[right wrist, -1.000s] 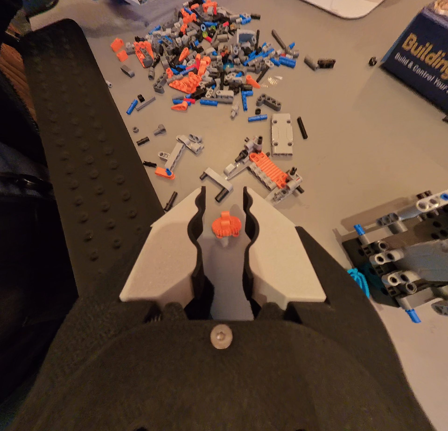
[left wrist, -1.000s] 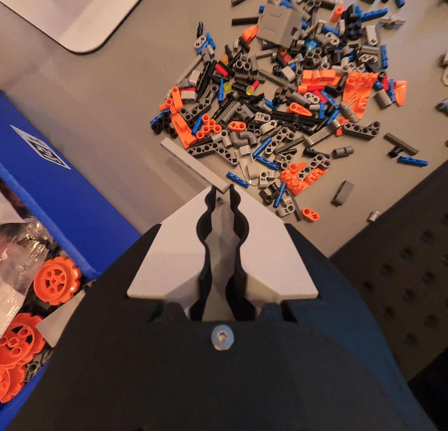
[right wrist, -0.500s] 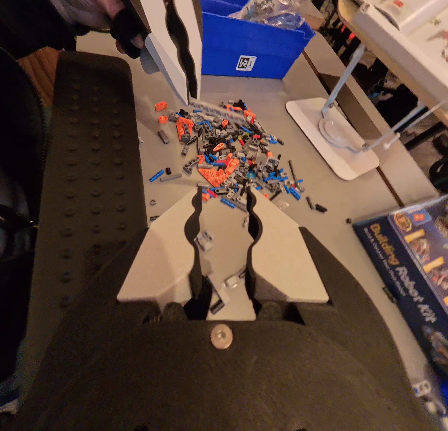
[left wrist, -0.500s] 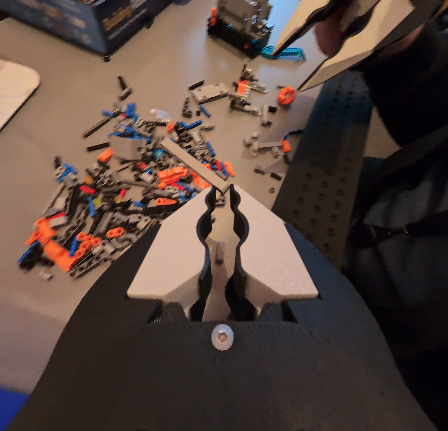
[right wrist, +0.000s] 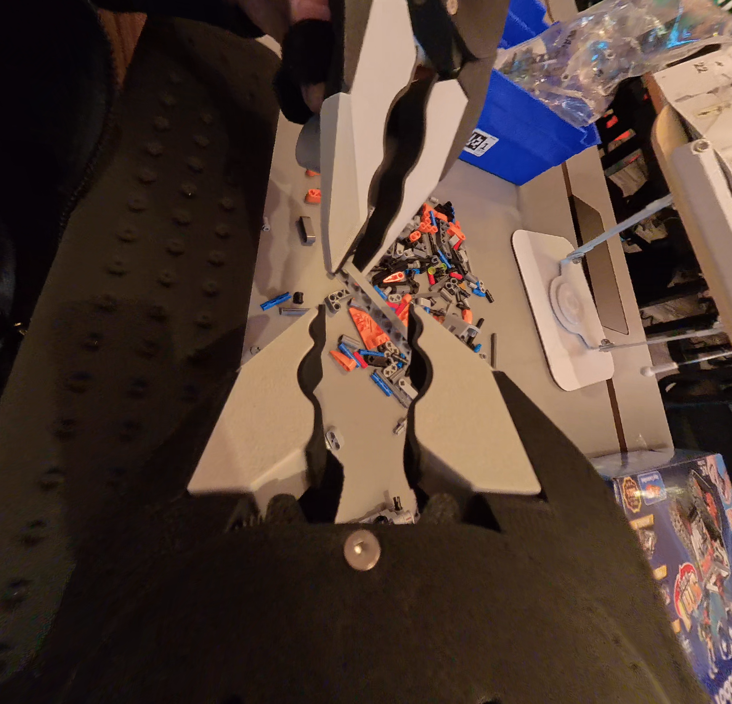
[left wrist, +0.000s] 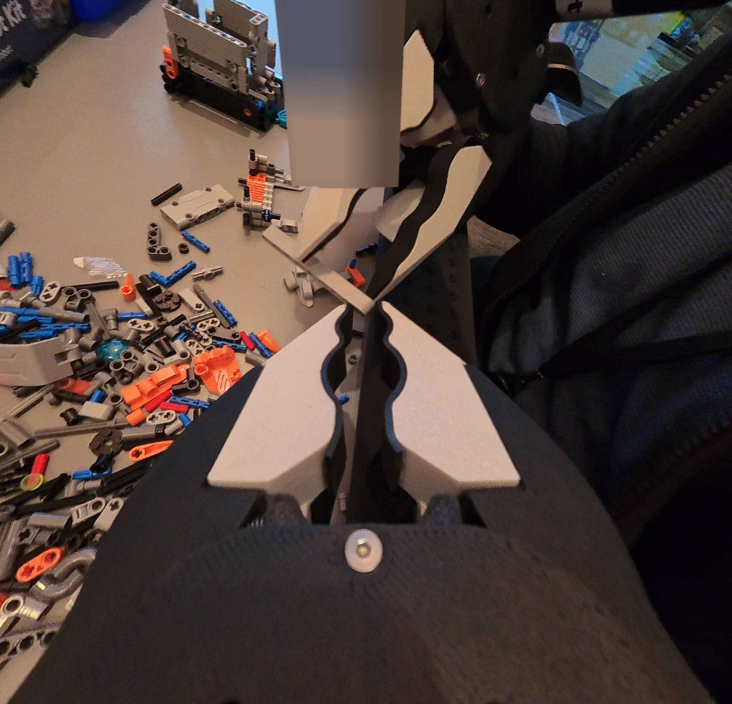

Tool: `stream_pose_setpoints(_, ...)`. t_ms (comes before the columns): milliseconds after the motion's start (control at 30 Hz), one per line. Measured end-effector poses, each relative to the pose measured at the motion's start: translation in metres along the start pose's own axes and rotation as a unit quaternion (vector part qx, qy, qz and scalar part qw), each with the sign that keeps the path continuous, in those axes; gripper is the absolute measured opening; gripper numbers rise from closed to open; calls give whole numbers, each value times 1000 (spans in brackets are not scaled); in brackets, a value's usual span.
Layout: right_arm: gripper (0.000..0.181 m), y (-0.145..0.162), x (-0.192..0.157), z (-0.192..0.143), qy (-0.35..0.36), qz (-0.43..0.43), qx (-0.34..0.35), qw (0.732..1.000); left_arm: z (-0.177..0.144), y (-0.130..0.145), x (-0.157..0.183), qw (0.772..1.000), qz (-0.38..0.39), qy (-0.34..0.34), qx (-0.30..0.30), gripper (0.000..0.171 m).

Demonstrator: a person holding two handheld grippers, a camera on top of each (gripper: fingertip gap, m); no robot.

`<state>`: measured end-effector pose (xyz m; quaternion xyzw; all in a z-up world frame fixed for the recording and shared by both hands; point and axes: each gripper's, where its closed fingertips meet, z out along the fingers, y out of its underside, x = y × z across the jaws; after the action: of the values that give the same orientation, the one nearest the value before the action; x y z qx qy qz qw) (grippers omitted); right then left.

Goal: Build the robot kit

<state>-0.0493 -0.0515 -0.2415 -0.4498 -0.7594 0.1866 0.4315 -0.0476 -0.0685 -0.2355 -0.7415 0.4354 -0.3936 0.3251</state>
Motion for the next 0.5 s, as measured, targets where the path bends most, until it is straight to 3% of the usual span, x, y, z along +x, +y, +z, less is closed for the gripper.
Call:
stream_pose_setpoints(333,11,13,-16,11,-37,-10,-12,999,8,1,8,999,8,43,-11,9)
stream_pose_setpoints(500,9,14,-15,9,-42,3,0,999,8,-2,6,999,3,52,1,8)
